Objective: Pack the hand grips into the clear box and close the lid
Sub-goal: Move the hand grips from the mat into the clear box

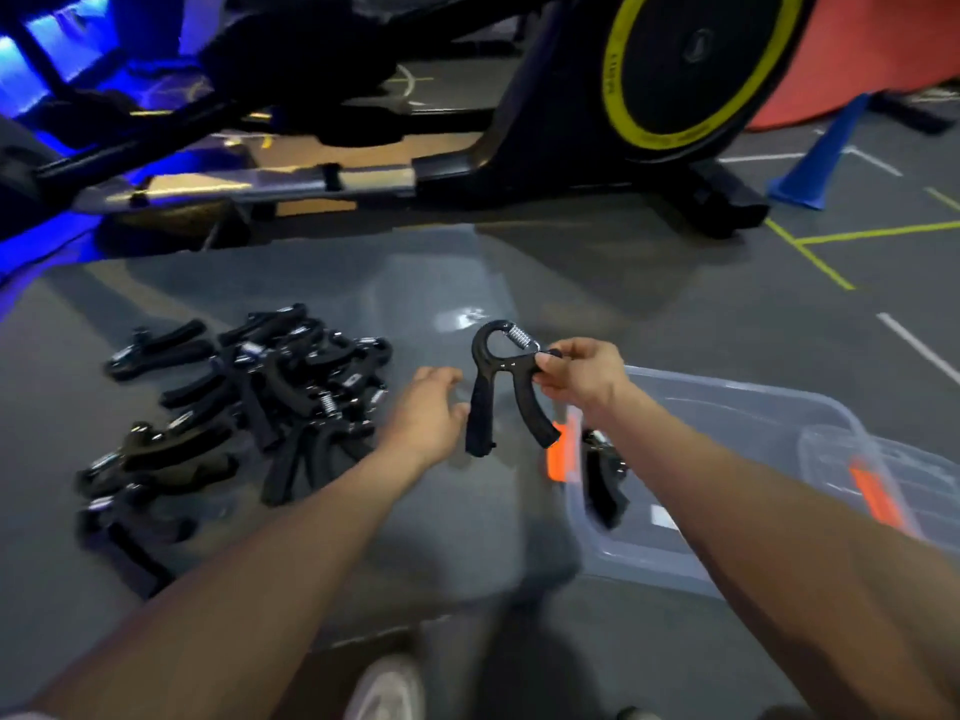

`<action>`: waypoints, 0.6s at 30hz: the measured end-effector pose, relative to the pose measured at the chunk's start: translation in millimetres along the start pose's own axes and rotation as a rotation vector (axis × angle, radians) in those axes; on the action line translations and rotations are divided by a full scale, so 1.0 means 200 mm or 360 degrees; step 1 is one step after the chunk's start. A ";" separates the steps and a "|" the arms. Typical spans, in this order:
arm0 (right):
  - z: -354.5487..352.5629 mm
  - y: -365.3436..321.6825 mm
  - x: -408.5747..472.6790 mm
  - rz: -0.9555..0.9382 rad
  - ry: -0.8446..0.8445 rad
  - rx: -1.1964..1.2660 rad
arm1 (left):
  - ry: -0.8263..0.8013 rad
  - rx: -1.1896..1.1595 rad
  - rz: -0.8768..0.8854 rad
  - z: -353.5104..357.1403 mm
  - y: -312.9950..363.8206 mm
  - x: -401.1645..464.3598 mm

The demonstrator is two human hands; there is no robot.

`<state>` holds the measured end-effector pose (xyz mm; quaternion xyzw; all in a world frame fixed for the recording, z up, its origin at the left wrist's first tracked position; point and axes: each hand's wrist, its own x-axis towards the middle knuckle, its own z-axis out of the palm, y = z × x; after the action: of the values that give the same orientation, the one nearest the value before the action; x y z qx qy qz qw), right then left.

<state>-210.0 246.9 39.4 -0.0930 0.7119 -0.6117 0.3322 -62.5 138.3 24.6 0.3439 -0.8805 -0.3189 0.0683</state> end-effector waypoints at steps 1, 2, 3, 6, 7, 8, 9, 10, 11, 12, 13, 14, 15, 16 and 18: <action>-0.11 0.00 0.00 0.0004 0.0055 0.0015 | -0.0032 0.0000 0.0044 0.06 0.08 0.02; -0.22 0.01 0.01 0.0011 0.0115 0.0034 | -0.0069 -0.0001 0.0088 0.12 0.16 0.04; -0.32 0.03 0.01 0.0025 0.0174 0.0064 | -0.0105 0.0004 0.0137 0.19 0.24 0.06; -0.59 0.11 0.03 0.0102 0.0310 0.0135 | -0.0228 0.0062 0.0253 0.39 0.41 0.10; -0.67 0.14 0.03 0.0135 0.0349 0.0157 | -0.0269 0.0090 0.0279 0.46 0.45 0.11; -0.74 0.18 0.04 0.0171 0.0395 0.0195 | -0.0311 0.0111 0.0294 0.53 0.49 0.13; -0.81 0.22 0.05 0.0211 0.0444 0.0232 | -0.0352 0.0124 0.0304 0.60 0.52 0.14; -0.87 0.26 0.07 0.0249 0.0483 0.0250 | -0.0395 0.0139 0.0308 0.66 0.54 0.15; -0.92 0.31 0.09 0.0285 0.0512 0.0247 | -0.0436 0.0171 0.0311 0.73 0.56 0.17; -0.97 0.36 0.12 0.0330 0.0532 0.0242 | -0.0478 0.0216 0.0319 0.79 0.58 0.19; -1.02 0.41 0.14 0.0388 0.0561 0.0216 | -0.0525 0.0262 0.0328 0.85 0.59 0.20; -1.06 0.47 0.17 0.0436 0.0594 0.0189 | -0.0572 0.0295 0.0334 0.91 0.60 0.22; -1.09 0.52 0.20 0.0489 0.0625 0.0141 | -0.0613 0.0323 0.0333 0.97 0.61 0.23; -1.12 0.58 0.24 0.0531 0.0655 0.0115 | -0.0646 0.0355 0.0327 1.02 0.62 0.25; -1.16 0.67 0.32 0.0607 0.0691 0.0065 | -0.0696 0.0419 0.0299 1.11 0.61 0.28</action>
<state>-357.0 431.4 -101.0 0.1823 0.7585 -0.5580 0.2830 -249.0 284.9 -81.0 0.1897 -0.9363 -0.2605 -0.1395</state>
